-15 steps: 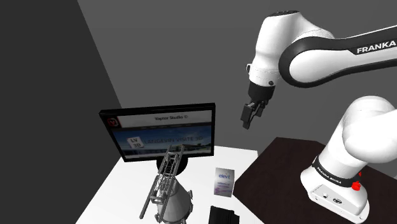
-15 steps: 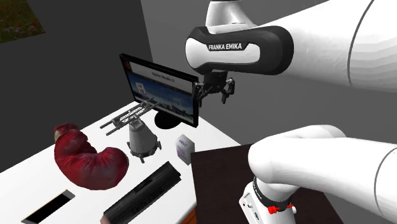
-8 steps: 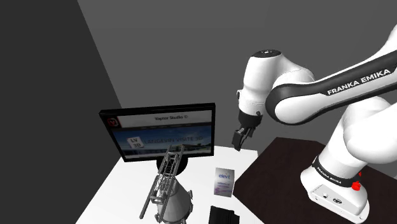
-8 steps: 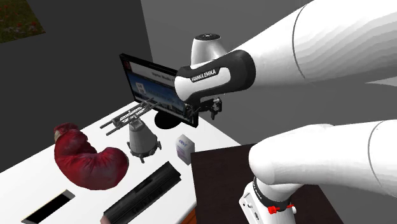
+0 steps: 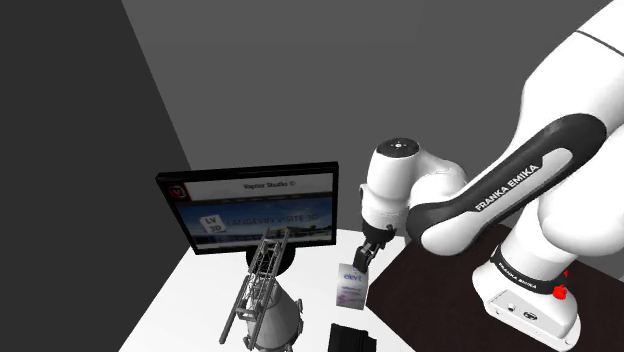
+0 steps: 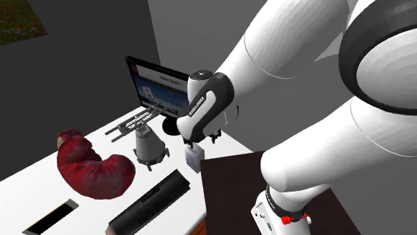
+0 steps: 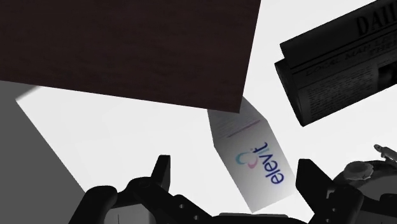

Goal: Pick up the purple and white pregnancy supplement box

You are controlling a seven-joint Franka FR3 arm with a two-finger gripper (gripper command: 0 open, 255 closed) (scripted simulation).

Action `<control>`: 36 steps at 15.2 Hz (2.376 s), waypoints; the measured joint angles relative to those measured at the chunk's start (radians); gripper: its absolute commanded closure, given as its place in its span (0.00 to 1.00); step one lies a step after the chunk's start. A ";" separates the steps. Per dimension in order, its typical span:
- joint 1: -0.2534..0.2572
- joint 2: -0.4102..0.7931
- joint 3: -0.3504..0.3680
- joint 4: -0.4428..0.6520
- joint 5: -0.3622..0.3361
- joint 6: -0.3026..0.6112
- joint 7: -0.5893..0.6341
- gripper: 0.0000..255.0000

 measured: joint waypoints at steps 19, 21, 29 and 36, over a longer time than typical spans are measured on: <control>-0.062 0.447 -0.108 0.073 -0.890 0.291 0.668 1.00; -0.062 0.447 -0.108 0.073 -0.890 0.291 0.668 1.00; -0.218 0.288 0.165 0.037 -0.441 0.214 0.343 1.00; -0.108 0.094 0.139 0.038 -0.055 0.064 0.072 1.00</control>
